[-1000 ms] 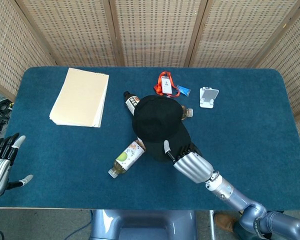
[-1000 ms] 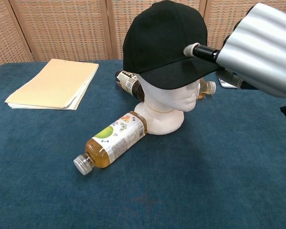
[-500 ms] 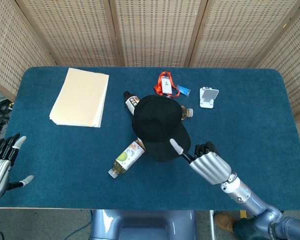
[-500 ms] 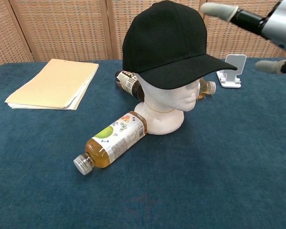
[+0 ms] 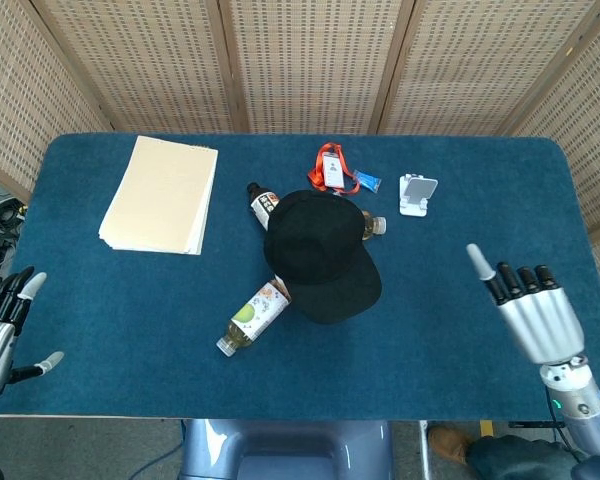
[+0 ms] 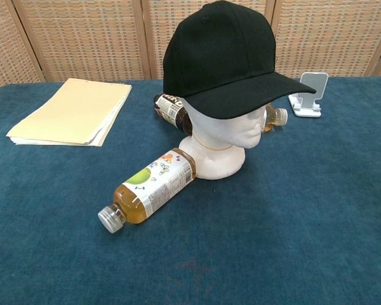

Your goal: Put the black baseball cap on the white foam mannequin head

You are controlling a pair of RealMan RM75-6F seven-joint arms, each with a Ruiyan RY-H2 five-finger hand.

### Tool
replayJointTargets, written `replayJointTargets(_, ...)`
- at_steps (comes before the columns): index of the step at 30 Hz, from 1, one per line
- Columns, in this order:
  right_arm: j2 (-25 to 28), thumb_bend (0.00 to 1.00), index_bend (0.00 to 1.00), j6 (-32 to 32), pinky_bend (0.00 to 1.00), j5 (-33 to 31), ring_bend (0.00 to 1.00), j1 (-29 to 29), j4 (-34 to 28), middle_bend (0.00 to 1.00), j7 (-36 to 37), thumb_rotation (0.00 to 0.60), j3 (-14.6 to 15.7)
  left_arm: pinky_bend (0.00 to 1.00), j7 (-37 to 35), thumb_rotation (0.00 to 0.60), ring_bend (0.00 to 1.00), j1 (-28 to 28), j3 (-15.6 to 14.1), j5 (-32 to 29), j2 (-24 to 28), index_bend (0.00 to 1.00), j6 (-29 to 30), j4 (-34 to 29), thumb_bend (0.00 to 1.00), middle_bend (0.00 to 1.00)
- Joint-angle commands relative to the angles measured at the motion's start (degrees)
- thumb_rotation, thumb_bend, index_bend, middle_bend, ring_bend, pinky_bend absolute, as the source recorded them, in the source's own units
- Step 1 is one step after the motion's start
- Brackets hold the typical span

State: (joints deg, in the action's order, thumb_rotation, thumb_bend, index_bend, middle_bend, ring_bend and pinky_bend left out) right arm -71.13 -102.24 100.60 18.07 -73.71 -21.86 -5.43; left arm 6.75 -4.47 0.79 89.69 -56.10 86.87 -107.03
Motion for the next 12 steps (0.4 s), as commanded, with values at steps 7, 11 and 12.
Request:
replayJointTargets(7, 3.9, 0.00, 0.00, 8.3, 0.00, -15.5, 0.00, -10.7, -11.1, 0.00, 13.5, 0.600, 4.6, 0.00, 0.0, 0.600, 0.00, 1.0, -0.1, 1.7, 0.0, 0.00, 2.4, 0.5, 0.00, 0.00)
replayJointTargets(11, 2.6, 0.00, 0.00, 7.0, 0.00, -17.0, 0.00, -12.6, -13.4, 0.00, 10.5, 0.600, 4.4, 0.00, -0.3, 0.600, 0.00, 1.5, 0.0, 2.4, 0.3, 0.00, 3.7, 0.6, 0.00, 0.00)
replayJointTargets(12, 2.0, 0.00, 0.00, 6.4, 0.00, -17.1, 0.00, -12.9, -13.7, 0.00, 10.0, 0.600, 4.1, 0.00, -0.4, 0.600, 0.00, 1.6, 0.0, 2.5, 0.3, 0.00, 4.0, 0.7, 0.00, 0.00)
